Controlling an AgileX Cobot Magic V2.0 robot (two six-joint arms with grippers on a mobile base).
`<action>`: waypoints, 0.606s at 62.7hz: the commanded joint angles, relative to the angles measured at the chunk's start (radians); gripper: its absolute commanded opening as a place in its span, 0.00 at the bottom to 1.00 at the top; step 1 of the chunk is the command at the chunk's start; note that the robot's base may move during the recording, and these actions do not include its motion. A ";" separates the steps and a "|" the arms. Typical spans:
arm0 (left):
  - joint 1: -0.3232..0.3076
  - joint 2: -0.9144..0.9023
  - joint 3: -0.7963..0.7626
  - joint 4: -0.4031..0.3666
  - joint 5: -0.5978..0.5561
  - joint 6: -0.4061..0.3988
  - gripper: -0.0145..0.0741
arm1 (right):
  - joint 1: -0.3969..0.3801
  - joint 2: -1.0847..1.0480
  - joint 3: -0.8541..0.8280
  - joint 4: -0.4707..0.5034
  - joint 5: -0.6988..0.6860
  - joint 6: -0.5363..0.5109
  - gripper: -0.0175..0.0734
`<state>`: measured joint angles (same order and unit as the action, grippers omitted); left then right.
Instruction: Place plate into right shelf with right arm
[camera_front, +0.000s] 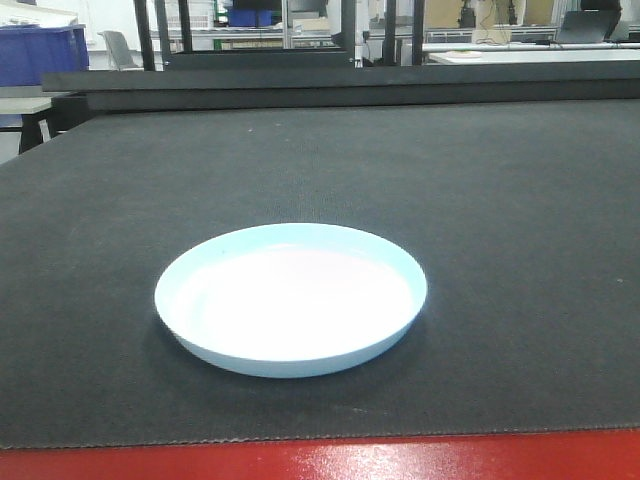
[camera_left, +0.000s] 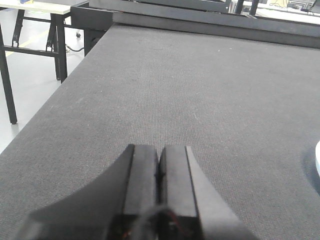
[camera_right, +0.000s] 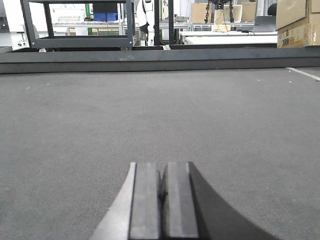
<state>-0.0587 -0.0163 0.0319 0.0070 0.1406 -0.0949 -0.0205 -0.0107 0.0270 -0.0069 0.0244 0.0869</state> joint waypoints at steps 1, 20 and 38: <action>-0.002 -0.006 0.009 0.000 -0.090 -0.006 0.11 | 0.001 -0.012 -0.006 -0.012 -0.083 -0.008 0.25; -0.002 -0.006 0.009 0.000 -0.090 -0.006 0.11 | 0.001 -0.012 -0.006 -0.012 -0.083 -0.008 0.25; -0.002 -0.006 0.009 0.000 -0.090 -0.006 0.11 | 0.001 -0.012 -0.006 -0.010 -0.131 -0.007 0.25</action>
<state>-0.0587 -0.0163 0.0319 0.0070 0.1406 -0.0949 -0.0205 -0.0107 0.0270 -0.0069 0.0166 0.0869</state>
